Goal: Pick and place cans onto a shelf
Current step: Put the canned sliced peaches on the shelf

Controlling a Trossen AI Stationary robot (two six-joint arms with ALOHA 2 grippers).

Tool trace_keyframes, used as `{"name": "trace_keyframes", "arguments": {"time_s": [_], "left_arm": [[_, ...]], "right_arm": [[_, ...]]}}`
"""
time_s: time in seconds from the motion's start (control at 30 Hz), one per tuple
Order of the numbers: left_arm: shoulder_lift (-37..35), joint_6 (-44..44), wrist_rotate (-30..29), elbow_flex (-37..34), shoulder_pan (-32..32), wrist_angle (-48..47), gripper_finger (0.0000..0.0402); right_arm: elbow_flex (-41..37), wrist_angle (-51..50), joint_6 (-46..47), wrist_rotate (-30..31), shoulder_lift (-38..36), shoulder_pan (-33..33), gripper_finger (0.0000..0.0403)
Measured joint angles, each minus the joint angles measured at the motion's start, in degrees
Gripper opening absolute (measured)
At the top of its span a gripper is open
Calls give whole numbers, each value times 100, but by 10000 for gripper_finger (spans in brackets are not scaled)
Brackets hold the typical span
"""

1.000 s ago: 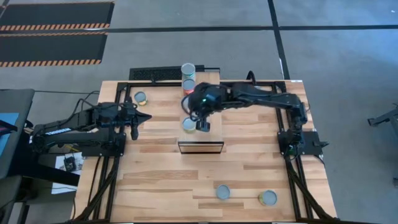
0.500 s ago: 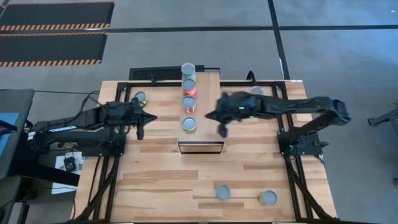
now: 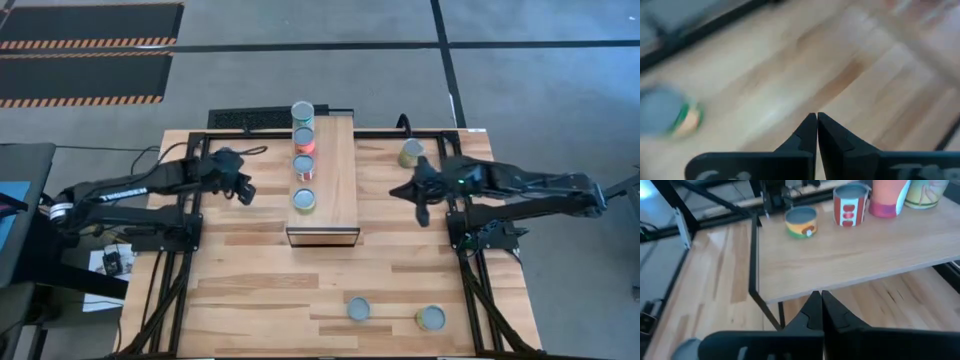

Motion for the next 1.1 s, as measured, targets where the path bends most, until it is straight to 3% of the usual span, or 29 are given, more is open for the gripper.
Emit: {"name": "trace_keyframes", "arguments": {"time_s": [0.1, 0.2, 0.63, 0.73, 0.93, 1.1], "left_arm": [[362, -210, 283, 246, 512, -878, 2], [593, 63, 690, 386, 1096, -1135, 12], [1477, 2920, 1146, 607, 3073, -990, 123], [1792, 3265, 1283, 607, 3246, -914, 142], [2381, 3506, 641, 607, 3320, -483, 169], [2873, 3551, 596, 629, 3368, -374, 173]], "right_arm": [[-135, -30, 99, 31, -312, 0, 3], [-137, -2, 109, 171, -428, 0, 3], [-137, 68, 289, 620, -19, 0, 3], [-137, 111, 395, 618, 134, 2, 3], [-137, 319, 413, 618, 388, 0, 3], [-137, 442, 413, 618, 460, 0, 4]]}}
